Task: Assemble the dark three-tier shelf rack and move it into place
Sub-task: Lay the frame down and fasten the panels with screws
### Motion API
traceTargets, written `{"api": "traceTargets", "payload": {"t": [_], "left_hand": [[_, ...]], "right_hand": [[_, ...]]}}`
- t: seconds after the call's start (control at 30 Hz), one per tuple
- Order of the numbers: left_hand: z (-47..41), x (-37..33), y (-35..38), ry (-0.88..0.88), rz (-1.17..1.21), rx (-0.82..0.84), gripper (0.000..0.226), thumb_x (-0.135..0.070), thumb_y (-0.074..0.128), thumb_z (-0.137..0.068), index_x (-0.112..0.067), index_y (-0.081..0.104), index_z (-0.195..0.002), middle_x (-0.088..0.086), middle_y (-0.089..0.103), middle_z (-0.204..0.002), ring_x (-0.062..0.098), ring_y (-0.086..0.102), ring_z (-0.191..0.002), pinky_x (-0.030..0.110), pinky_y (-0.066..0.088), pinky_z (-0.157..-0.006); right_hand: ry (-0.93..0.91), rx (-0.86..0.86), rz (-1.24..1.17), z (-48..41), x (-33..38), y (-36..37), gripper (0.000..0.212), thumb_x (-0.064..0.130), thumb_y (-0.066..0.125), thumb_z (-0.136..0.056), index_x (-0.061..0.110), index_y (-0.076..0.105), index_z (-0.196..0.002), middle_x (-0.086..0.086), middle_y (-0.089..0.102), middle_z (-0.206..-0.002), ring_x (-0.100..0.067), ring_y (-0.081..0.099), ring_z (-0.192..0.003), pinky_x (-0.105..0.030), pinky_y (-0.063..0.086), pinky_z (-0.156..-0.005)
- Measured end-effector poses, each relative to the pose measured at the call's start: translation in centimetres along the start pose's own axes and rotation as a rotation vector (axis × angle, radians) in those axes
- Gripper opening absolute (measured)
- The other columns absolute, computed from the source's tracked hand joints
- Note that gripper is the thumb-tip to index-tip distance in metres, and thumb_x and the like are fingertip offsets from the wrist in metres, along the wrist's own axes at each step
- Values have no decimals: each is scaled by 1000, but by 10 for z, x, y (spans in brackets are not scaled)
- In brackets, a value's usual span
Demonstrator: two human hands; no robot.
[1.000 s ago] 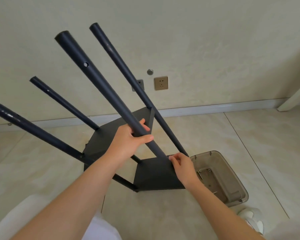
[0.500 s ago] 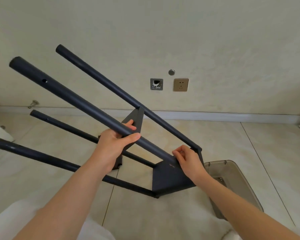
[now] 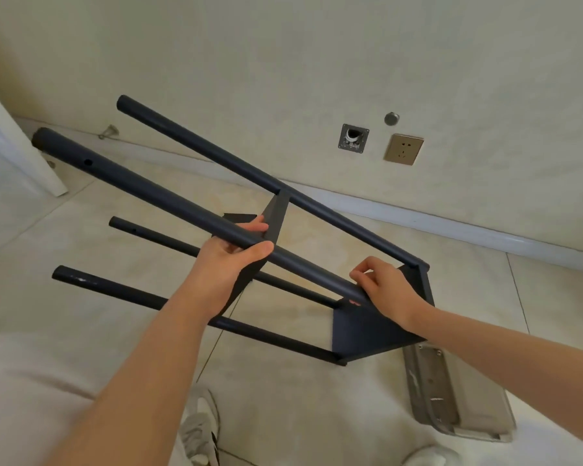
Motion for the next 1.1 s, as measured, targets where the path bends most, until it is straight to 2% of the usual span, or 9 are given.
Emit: {"api": "traceTargets", "payload": {"t": [0.07, 0.17, 0.3, 0.4, 0.5, 0.63, 0.8, 1.0, 1.1], "left_hand": [[3, 8, -1, -7, 2, 7, 50, -45, 79, -64, -53, 69, -112, -17, 69, -123, 15, 61, -120, 37, 40, -111], [9, 21, 2, -21, 47, 12, 58, -39, 78, -68, -45, 66, -124, -12, 71, -121, 16, 63, -121, 42, 38, -116], [16, 40, 8, -67, 136, 0, 59, -29, 75, -71, -37, 64, -128, -10, 71, -121, 15, 62, -121, 42, 38, -118], [18, 56, 12, -101, 184, -1, 58, -29, 77, -69, -41, 65, -125, -1, 65, -133, 22, 55, -132, 47, 32, -120], [18, 70, 15, -151, 171, 4, 54, -33, 77, -68, -49, 66, -118, -2, 66, -132, 22, 52, -133, 52, 28, -122], [17, 86, 16, -198, 213, 25, 50, -35, 77, -69, -55, 68, -114, -9, 65, -135, 18, 50, -136, 50, 26, -123], [17, 98, 18, -248, 262, 77, 49, -39, 80, -66, -58, 70, -109, -8, 62, -138, 16, 48, -138, 48, 24, -124], [21, 119, 19, -333, 289, 54, 51, -35, 81, -66, -47, 69, -114, -19, 71, -118, 13, 55, -130, 36, 35, -117], [22, 122, 20, -351, 286, 71, 58, -36, 83, -65, -42, 66, -121, -16, 72, -120, 13, 56, -129, 35, 36, -116]], "right_hand": [[-12, 1, 8, 0, -2, 0, 10, 28, 51, -102, 20, 55, -101, -3, 70, -80, -11, 66, -73, -13, 44, -64], [-22, 11, 38, 4, -7, -1, 10, 29, 50, -102, 21, 55, -100, 0, 69, -81, -10, 66, -74, -11, 43, -64], [-49, 24, 92, 6, -13, 0, 7, 29, 49, -102, 23, 53, -101, 6, 65, -85, -4, 64, -75, -8, 43, -64], [-29, 33, 112, 6, -20, 1, 6, 29, 50, -101, 24, 53, -101, 7, 64, -86, -4, 64, -77, -8, 44, -65], [-13, 22, 129, 7, -25, 1, 5, 29, 51, -101, 25, 52, -99, 8, 65, -83, -2, 65, -76, -8, 44, -64], [7, 7, 148, 10, -28, 4, 4, 28, 51, -101, 26, 50, -99, 7, 66, -81, -2, 65, -74, -7, 44, -63], [15, 5, 184, 13, -32, 7, 4, 28, 51, -101, 26, 50, -97, 8, 67, -81, -1, 65, -73, -6, 44, -60], [20, 26, 199, 18, -36, 13, 5, 31, 51, -100, 27, 49, -96, 14, 65, -78, 1, 63, -72, -5, 43, -60], [21, 27, 190, 20, -37, 15, 5, 30, 52, -99, 27, 50, -95, 10, 66, -80, -1, 64, -73, -8, 43, -63]]}}
Point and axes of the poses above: each hand's wrist, its own z-axis away from the middle knuckle, its own y-axis out of the palm, x = y × z, the point moved 4 cm from there along -z, towards the middle knuckle
